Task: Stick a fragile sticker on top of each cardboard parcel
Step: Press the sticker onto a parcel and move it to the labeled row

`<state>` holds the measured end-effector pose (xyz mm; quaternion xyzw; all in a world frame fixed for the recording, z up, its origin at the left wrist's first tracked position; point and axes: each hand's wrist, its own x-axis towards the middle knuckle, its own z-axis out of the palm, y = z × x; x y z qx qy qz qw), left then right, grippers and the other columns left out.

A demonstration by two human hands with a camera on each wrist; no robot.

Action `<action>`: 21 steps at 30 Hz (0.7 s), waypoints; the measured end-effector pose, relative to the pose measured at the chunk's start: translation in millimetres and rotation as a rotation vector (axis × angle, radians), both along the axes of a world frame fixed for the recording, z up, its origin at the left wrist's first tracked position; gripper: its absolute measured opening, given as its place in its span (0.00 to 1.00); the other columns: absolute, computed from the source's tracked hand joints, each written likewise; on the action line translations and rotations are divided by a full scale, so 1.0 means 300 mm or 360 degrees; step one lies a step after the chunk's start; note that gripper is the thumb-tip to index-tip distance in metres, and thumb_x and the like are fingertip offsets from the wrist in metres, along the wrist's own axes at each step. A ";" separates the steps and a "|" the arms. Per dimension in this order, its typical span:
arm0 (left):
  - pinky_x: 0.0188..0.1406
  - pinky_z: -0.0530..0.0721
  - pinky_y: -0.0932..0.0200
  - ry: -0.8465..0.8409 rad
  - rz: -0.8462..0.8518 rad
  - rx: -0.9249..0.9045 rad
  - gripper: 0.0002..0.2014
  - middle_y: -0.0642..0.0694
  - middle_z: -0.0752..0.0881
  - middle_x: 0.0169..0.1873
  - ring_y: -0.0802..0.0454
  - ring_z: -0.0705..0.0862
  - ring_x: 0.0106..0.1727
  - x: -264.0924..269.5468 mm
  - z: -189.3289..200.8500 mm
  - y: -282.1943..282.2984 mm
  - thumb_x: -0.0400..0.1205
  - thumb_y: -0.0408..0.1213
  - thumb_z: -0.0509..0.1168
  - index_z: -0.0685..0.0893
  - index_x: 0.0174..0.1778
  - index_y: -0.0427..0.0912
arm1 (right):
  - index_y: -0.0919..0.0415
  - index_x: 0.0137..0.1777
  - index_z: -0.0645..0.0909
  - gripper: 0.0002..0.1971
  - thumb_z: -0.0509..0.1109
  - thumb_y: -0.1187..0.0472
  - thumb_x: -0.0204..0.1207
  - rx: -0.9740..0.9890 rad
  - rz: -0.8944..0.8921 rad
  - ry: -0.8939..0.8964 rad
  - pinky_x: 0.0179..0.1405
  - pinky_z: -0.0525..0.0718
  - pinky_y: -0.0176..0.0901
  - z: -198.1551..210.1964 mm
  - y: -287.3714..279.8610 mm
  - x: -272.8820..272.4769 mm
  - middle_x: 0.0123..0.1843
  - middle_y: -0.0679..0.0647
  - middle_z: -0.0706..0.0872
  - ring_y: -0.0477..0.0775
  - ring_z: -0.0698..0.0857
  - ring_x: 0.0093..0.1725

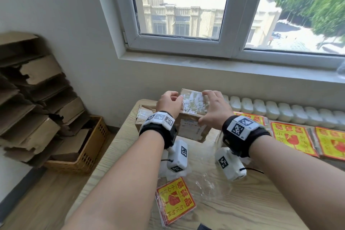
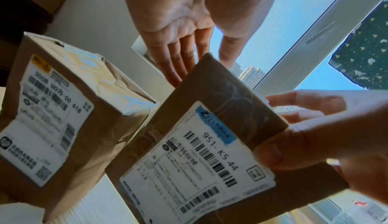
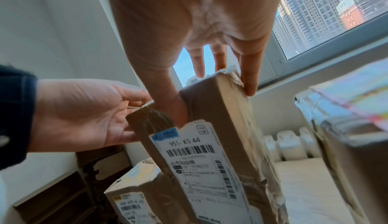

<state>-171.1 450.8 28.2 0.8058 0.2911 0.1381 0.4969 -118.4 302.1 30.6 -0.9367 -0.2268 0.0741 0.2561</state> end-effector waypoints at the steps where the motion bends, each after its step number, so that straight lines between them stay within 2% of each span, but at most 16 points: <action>1: 0.60 0.82 0.57 -0.0024 0.0006 0.0003 0.16 0.48 0.87 0.57 0.50 0.85 0.57 -0.010 0.014 -0.013 0.83 0.44 0.64 0.82 0.65 0.45 | 0.52 0.76 0.65 0.48 0.82 0.59 0.55 0.0006 0.0006 -0.0020 0.67 0.77 0.47 0.018 -0.013 -0.011 0.71 0.53 0.69 0.58 0.76 0.67; 6: 0.60 0.83 0.55 -0.0102 0.0005 0.0019 0.17 0.48 0.87 0.58 0.50 0.85 0.57 -0.068 0.080 -0.099 0.83 0.48 0.64 0.81 0.65 0.44 | 0.49 0.76 0.65 0.47 0.81 0.57 0.55 0.0053 0.0004 -0.0090 0.66 0.78 0.51 0.103 -0.099 -0.072 0.72 0.51 0.70 0.59 0.75 0.66; 10: 0.52 0.78 0.60 -0.0151 0.0029 -0.0020 0.21 0.50 0.86 0.57 0.53 0.82 0.52 -0.130 0.122 -0.171 0.82 0.55 0.63 0.81 0.65 0.45 | 0.47 0.75 0.67 0.46 0.81 0.54 0.53 0.0152 0.0027 -0.0124 0.68 0.78 0.54 0.152 -0.173 -0.128 0.72 0.51 0.72 0.59 0.75 0.66; 13: 0.49 0.75 0.61 -0.0180 0.0065 -0.0076 0.22 0.52 0.84 0.52 0.53 0.80 0.51 -0.179 0.157 -0.219 0.80 0.57 0.64 0.82 0.63 0.46 | 0.46 0.74 0.67 0.46 0.81 0.52 0.53 0.0230 0.0046 -0.0122 0.65 0.78 0.53 0.180 -0.224 -0.172 0.70 0.49 0.73 0.57 0.75 0.65; 17: 0.52 0.81 0.57 -0.0233 0.0172 -0.0134 0.17 0.49 0.88 0.50 0.49 0.84 0.50 -0.247 0.196 -0.268 0.78 0.54 0.67 0.86 0.56 0.47 | 0.44 0.73 0.68 0.45 0.81 0.49 0.53 0.0292 0.0093 -0.0112 0.66 0.78 0.56 0.207 -0.288 -0.233 0.71 0.49 0.74 0.57 0.75 0.66; 21: 0.54 0.86 0.52 -0.0216 0.0228 -0.0185 0.12 0.48 0.90 0.45 0.47 0.87 0.48 -0.318 0.218 -0.320 0.72 0.49 0.68 0.88 0.45 0.47 | 0.44 0.73 0.68 0.44 0.81 0.48 0.54 0.0303 0.0146 -0.0101 0.66 0.78 0.56 0.218 -0.350 -0.293 0.71 0.50 0.74 0.56 0.75 0.66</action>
